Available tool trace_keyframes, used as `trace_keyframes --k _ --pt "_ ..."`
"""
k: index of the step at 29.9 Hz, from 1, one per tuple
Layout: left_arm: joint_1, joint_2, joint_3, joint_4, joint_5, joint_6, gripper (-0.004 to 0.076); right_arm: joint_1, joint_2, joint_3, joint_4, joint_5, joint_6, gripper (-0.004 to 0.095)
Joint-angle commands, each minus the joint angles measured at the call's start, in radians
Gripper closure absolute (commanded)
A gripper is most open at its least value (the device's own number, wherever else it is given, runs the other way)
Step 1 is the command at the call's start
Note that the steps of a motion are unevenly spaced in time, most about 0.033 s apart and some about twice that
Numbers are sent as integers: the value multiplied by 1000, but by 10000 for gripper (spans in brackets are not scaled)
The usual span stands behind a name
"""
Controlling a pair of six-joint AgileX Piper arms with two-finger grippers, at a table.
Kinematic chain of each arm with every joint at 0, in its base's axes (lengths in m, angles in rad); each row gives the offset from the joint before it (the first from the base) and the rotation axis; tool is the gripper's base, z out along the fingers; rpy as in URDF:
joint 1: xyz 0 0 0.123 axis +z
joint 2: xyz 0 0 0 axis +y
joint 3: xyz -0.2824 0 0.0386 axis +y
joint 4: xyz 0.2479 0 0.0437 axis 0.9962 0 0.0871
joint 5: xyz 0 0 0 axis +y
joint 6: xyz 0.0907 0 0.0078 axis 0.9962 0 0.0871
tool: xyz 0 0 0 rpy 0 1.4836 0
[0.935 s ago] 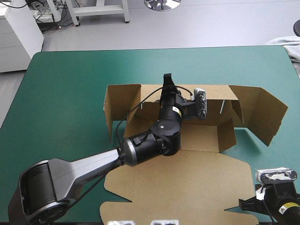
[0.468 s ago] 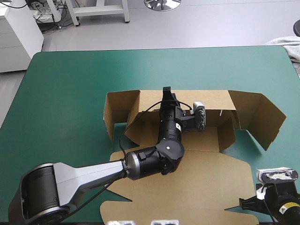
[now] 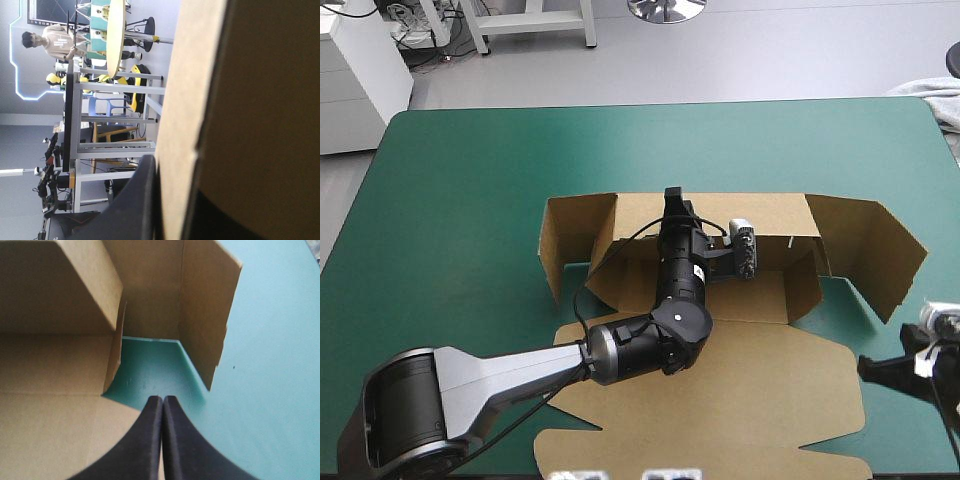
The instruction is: Fold the box
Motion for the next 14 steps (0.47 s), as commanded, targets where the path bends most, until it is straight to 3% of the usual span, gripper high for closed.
trace_keyframes --k 1,8,14 --pt "-5 -61 -24 49 14 -46 734 2 145 -142 -16 -103 13 927" --pt "-5 -61 -24 49 12 -46 734 2 486 -397 -17 -169 4 927" --pt "-5 -61 -24 49 12 -46 734 2 740 -597 89 -152 -61 927"
